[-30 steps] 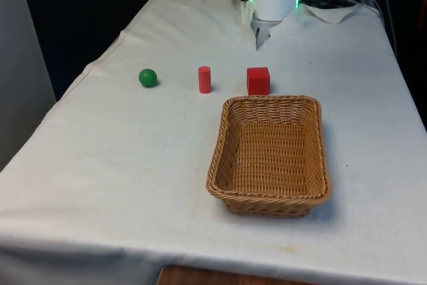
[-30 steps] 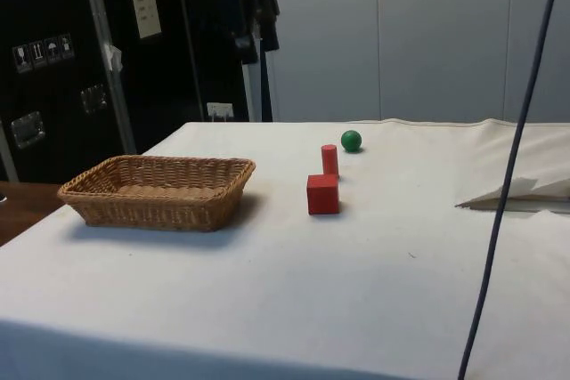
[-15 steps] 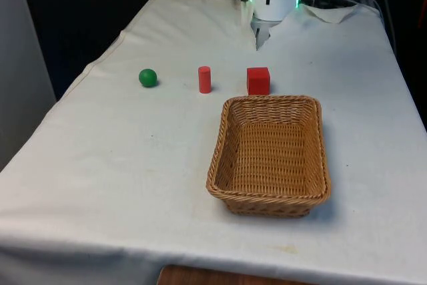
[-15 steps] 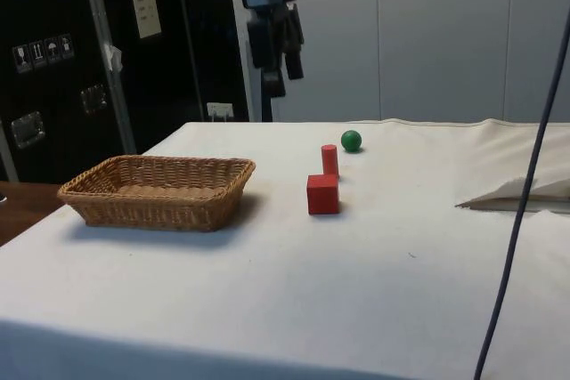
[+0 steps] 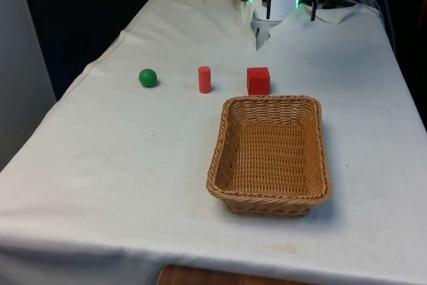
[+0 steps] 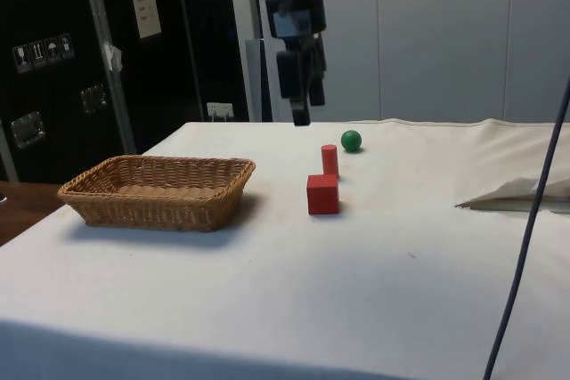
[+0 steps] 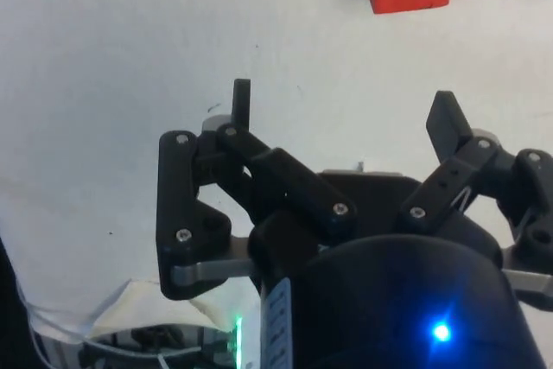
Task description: Pick up the object to the left of the cylinder and place it into the basket.
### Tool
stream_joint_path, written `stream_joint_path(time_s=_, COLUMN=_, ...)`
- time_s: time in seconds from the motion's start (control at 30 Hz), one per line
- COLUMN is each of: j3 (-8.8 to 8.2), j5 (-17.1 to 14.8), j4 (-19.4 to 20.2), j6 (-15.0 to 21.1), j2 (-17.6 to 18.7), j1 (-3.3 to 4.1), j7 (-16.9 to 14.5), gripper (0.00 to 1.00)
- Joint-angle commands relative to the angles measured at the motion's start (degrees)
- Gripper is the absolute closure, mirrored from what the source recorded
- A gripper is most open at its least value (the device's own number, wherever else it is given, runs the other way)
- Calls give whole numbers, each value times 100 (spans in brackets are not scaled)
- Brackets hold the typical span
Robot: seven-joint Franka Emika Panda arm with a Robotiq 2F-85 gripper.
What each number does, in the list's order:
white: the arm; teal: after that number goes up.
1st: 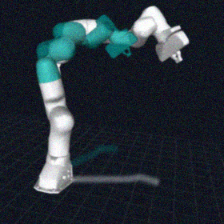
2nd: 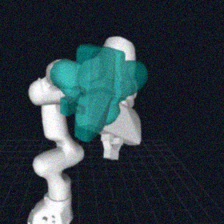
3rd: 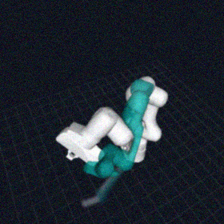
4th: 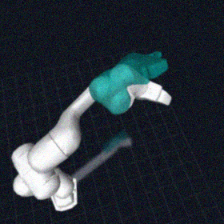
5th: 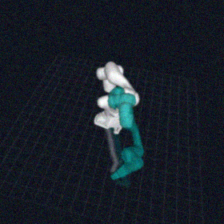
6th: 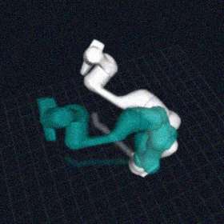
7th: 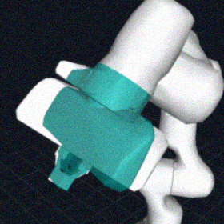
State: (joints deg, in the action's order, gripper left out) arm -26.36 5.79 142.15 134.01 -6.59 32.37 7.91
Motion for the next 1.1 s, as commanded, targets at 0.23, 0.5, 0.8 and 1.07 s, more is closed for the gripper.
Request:
stream_joint_path(time_s=0.23, j3=11, j5=126, j4=407, j6=705, j2=-46, j1=-40, j7=103, gripper=0)
stream_joint_path(time_s=0.5, j3=-6, j5=57, j4=647, j6=1117, j2=17, j1=-34, j7=6, gripper=0)
stream_joint_path(time_s=0.8, j3=-138, j5=201, j4=670, j6=1473, j2=309, j1=-80, j7=-155, gripper=0)
stream_joint_path(time_s=1.07, j3=-264, j5=201, j4=665, j6=1799, j2=642, j1=-92, j7=-372, gripper=0)
